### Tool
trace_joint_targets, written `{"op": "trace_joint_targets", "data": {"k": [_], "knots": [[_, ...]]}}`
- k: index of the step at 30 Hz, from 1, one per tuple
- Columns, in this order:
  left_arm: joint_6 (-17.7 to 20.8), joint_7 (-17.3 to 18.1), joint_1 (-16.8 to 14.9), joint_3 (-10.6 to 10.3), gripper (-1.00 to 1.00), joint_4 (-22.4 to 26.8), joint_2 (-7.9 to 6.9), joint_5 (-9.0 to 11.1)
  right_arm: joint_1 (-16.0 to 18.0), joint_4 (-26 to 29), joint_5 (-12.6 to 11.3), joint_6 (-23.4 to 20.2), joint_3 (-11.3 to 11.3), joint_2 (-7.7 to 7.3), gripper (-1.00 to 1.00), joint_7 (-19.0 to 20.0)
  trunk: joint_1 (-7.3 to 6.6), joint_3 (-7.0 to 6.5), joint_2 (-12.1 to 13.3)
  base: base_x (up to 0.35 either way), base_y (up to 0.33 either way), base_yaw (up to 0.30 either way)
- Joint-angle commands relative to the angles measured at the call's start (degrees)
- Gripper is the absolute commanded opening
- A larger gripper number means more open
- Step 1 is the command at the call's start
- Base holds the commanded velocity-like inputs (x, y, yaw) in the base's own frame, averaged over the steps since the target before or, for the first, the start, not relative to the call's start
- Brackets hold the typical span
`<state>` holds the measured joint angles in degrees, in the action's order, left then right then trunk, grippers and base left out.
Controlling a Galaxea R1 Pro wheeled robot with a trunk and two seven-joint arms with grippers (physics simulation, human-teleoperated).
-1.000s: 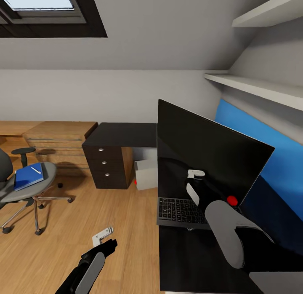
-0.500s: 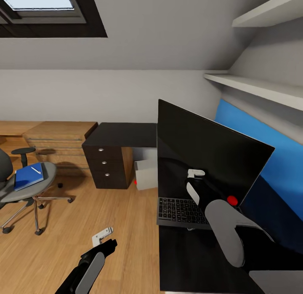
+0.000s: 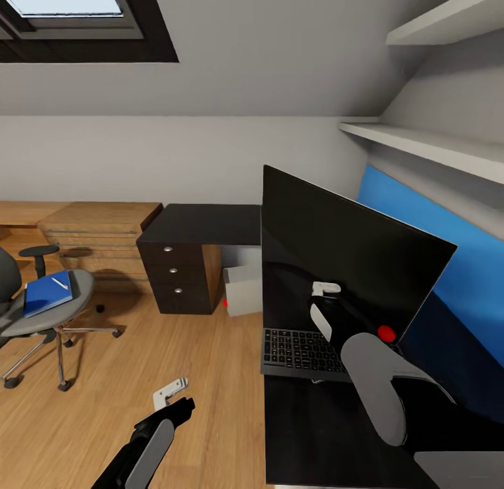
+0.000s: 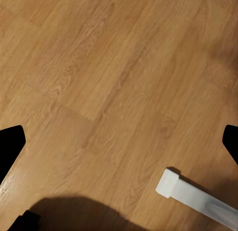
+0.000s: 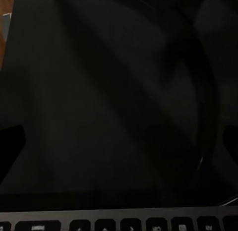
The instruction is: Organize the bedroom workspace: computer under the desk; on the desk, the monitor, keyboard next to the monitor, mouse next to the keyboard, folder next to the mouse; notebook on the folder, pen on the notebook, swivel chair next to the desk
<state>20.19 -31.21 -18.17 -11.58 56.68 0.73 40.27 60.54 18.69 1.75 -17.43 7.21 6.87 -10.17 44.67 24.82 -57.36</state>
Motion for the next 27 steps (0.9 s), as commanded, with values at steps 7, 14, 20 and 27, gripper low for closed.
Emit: {"op": "trace_joint_targets", "data": {"k": [7,14,20,27], "knots": [[0.11,-0.44,-0.02,-0.03,1.00,0.09,-0.03,0.42,0.02,0.21,0.11,-0.33,0.33,0.02,1.00,-0.18,0.01,0.07,-0.05,0.000,0.000,0.000],[0.11,-0.43,-0.02,-0.04,1.00,0.09,-0.03,0.42,0.01,0.21,0.10,-0.32,0.35,-0.01,1.00,-0.19,0.01,0.38,-0.05,0.000,0.000,0.000],[0.11,-0.43,-0.03,-0.03,1.00,0.09,-0.06,0.42,0.01,0.18,0.10,-0.32,0.35,-0.07,1.00,-0.20,0.01,0.87,-0.05,0.000,0.000,0.000],[0.11,-0.43,-0.03,-0.02,1.00,0.09,-0.10,0.42,0.01,0.02,0.10,-0.32,0.35,-0.09,1.00,-0.20,0.01,1.48,-0.05,0.000,0.000,0.000]]}}
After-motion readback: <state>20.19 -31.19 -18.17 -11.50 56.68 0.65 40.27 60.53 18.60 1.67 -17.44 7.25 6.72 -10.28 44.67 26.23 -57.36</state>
